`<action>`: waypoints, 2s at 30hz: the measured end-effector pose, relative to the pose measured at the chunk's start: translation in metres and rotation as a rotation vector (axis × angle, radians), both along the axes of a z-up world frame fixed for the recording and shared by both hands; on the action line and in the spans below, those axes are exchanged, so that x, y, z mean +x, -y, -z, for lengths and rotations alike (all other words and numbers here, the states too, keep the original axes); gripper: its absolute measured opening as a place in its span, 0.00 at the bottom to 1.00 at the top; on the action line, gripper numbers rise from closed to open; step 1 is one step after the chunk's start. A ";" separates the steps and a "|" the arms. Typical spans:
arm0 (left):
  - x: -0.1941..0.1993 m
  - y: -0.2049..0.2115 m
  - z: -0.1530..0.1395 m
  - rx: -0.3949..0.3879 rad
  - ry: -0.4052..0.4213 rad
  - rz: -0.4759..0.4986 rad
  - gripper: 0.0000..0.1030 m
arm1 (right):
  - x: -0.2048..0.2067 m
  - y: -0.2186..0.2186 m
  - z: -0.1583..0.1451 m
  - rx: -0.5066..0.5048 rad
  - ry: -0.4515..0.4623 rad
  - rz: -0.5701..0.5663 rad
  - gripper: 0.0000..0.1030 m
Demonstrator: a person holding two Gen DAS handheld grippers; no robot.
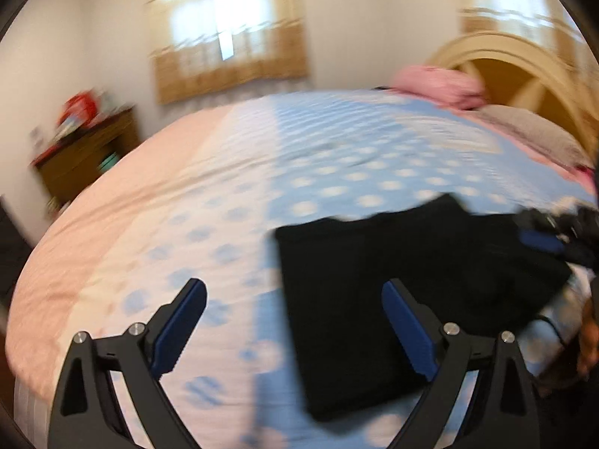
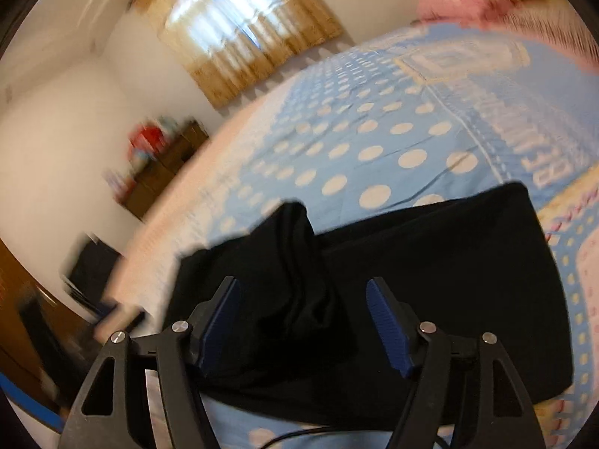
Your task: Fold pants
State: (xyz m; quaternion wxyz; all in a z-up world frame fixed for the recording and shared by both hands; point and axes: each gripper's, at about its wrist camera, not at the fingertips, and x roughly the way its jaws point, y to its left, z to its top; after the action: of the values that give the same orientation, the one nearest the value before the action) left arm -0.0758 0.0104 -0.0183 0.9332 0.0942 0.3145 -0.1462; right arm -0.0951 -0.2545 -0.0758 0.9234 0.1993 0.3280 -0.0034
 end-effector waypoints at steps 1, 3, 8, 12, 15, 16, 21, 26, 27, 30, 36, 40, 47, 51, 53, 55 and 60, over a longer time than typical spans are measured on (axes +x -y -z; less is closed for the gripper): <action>0.004 -0.007 0.001 0.001 -0.018 -0.027 0.94 | -0.002 -0.008 -0.001 -0.027 0.013 -0.032 0.69; 0.011 -0.019 0.005 -0.011 -0.046 -0.077 0.94 | -0.005 -0.023 -0.004 -0.076 0.029 -0.081 0.69; 0.016 -0.024 0.009 -0.051 -0.067 -0.126 0.94 | 0.011 -0.030 0.005 -0.156 -0.022 -0.079 0.57; 0.017 -0.020 0.011 -0.047 -0.070 -0.129 0.94 | 0.006 -0.027 0.001 -0.201 -0.005 -0.054 0.36; 0.017 -0.021 0.013 -0.033 -0.062 -0.123 0.94 | -0.007 -0.032 -0.014 -0.234 0.079 -0.071 0.36; 0.017 -0.022 0.013 -0.029 -0.055 -0.125 0.94 | -0.003 -0.033 -0.014 -0.236 0.076 -0.080 0.37; 0.022 -0.020 0.013 -0.058 -0.078 -0.140 0.94 | 0.019 -0.040 0.021 -0.248 -0.103 -0.095 0.37; 0.017 -0.016 0.011 -0.038 -0.059 -0.125 0.94 | 0.009 -0.039 0.015 -0.231 -0.082 -0.109 0.10; 0.017 -0.016 0.011 -0.035 -0.057 -0.125 0.95 | 0.006 -0.037 0.013 -0.229 -0.071 -0.102 0.09; 0.021 -0.016 0.013 -0.047 -0.073 -0.133 0.95 | -0.004 -0.030 -0.002 -0.236 -0.034 -0.091 0.09; 0.021 -0.015 0.012 -0.053 -0.066 -0.130 0.95 | -0.002 -0.021 0.014 -0.286 -0.107 -0.062 0.10; 0.023 -0.012 0.016 -0.051 -0.086 -0.128 0.95 | -0.003 -0.010 0.014 -0.206 -0.095 -0.060 0.18; 0.022 -0.018 0.012 -0.036 -0.061 -0.148 0.95 | -0.007 0.006 -0.001 -0.078 0.009 0.002 0.67; 0.026 -0.025 0.014 -0.044 -0.075 -0.178 0.95 | 0.015 -0.011 0.021 -0.121 -0.067 -0.063 0.66; 0.026 -0.027 0.015 -0.047 -0.082 -0.183 0.95 | 0.017 -0.018 0.027 -0.127 -0.068 -0.078 0.59; 0.024 -0.029 0.014 -0.042 -0.075 -0.185 0.95 | 0.015 -0.026 0.027 -0.179 -0.070 -0.095 0.42; 0.027 -0.034 0.012 -0.056 -0.078 -0.204 0.95 | 0.005 -0.020 0.009 -0.125 -0.031 -0.134 0.25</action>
State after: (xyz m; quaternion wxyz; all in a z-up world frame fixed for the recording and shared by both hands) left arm -0.0493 0.0449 -0.0308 0.9325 0.0298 0.3544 -0.0626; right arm -0.0897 -0.2343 -0.0843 0.9271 0.1187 0.3538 0.0350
